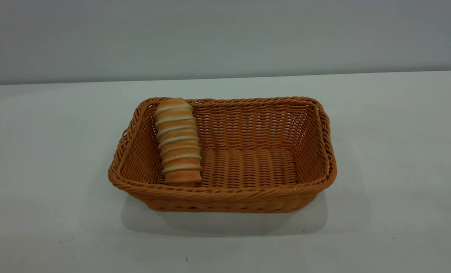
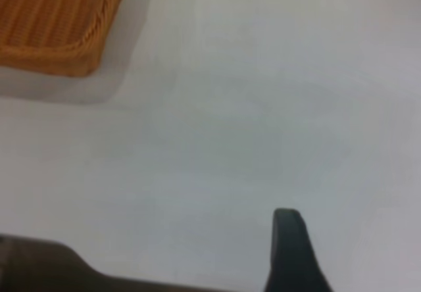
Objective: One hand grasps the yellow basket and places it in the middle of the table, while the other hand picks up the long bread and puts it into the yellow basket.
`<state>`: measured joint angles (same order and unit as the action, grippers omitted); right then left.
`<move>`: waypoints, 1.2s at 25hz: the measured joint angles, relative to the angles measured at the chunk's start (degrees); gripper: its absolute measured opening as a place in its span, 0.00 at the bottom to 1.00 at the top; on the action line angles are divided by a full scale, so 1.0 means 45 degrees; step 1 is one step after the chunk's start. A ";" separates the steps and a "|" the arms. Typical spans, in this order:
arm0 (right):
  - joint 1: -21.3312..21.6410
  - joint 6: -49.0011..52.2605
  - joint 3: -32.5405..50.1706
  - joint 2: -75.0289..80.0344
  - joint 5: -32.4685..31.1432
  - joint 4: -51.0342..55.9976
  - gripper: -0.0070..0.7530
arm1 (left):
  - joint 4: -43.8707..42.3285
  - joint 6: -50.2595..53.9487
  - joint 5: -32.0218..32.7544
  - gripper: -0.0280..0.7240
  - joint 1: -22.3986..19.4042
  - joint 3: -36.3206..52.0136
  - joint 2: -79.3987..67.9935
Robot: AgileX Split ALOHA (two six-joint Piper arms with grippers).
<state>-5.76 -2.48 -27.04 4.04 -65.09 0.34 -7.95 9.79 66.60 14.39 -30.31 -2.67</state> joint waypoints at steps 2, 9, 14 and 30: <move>0.0000 0.0000 0.0000 -0.0183 0.0000 0.0000 0.68 | 0.0246 0.0000 -0.0056 0.72 0.0000 0.0326 0.0004; 0.0000 0.0000 0.0000 -0.0518 0.0000 0.0004 0.68 | 0.0279 0.0000 -0.0204 0.72 0.0000 0.0442 0.0004; 0.0000 0.0000 0.0000 -0.0540 0.0000 0.0004 0.68 | 0.0279 0.0000 -0.0204 0.72 0.0000 0.0442 0.0004; 0.0723 0.0000 0.0000 -0.1122 -0.0011 0.0016 0.68 | 0.0275 0.0000 -0.0191 0.72 -0.2360 0.0442 0.0857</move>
